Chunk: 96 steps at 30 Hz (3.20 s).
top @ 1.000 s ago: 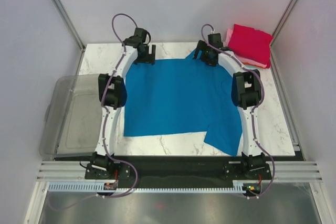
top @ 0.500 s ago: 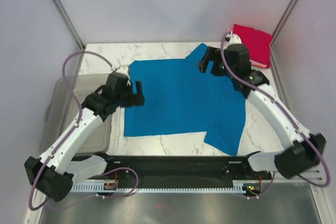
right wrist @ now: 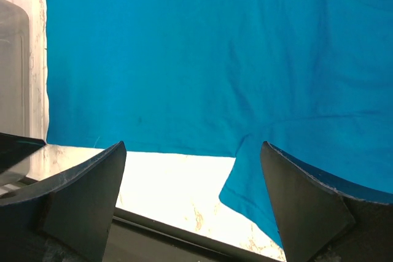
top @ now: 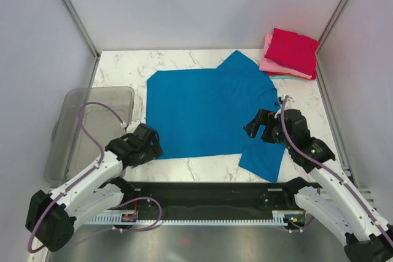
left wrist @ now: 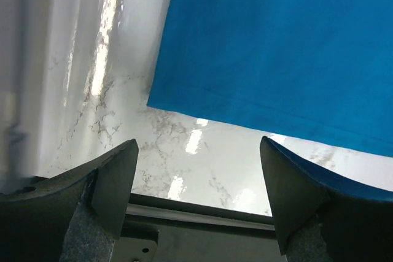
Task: Fold and stack the t-shirts
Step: Flatten the tshirt out, then fold the tshirt
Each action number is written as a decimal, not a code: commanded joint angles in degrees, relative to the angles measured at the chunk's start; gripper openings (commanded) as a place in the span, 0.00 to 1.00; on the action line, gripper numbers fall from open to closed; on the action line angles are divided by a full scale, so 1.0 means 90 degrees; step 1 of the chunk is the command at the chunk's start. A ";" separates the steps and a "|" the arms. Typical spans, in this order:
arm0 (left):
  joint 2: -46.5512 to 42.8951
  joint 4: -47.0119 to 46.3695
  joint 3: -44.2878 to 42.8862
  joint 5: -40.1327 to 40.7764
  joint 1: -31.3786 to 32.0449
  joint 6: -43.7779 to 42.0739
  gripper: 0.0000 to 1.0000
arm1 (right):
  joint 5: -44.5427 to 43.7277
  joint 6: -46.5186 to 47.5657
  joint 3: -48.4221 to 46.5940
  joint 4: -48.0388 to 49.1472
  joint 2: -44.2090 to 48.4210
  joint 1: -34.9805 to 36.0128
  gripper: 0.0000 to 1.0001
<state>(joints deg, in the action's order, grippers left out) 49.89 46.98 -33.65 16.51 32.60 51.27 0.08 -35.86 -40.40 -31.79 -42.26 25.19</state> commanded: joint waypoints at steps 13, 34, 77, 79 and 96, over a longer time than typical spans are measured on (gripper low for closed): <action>0.1214 -0.1879 0.1052 0.0373 -0.0273 0.0905 0.70 | 0.0032 -0.0312 0.0261 -0.0441 0.0594 0.0023 0.98; 0.0268 -0.2807 0.0740 -0.0243 -0.1337 -0.0783 0.02 | -0.3212 -0.3808 0.0573 -0.2494 -0.0771 0.1819 0.96; -0.0982 -0.2272 0.0722 -0.1121 -0.1415 -0.0979 0.02 | -0.3513 -0.5704 0.0274 -0.2980 -0.1681 0.3939 0.00; -0.0973 -0.2048 0.0421 -0.1248 -0.1415 -0.1037 0.02 | -0.3884 -0.5480 -0.0060 -0.3186 -0.1662 0.3939 0.00; 0.1077 -0.1470 -0.1241 -0.1258 -0.1912 -0.1906 0.02 | -0.4219 -0.1086 -0.2248 -0.1548 -0.2794 0.1353 0.00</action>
<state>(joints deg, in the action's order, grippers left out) 56.93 32.97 -41.67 5.72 17.32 38.68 -39.77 -57.71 -56.86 -53.15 -65.73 40.88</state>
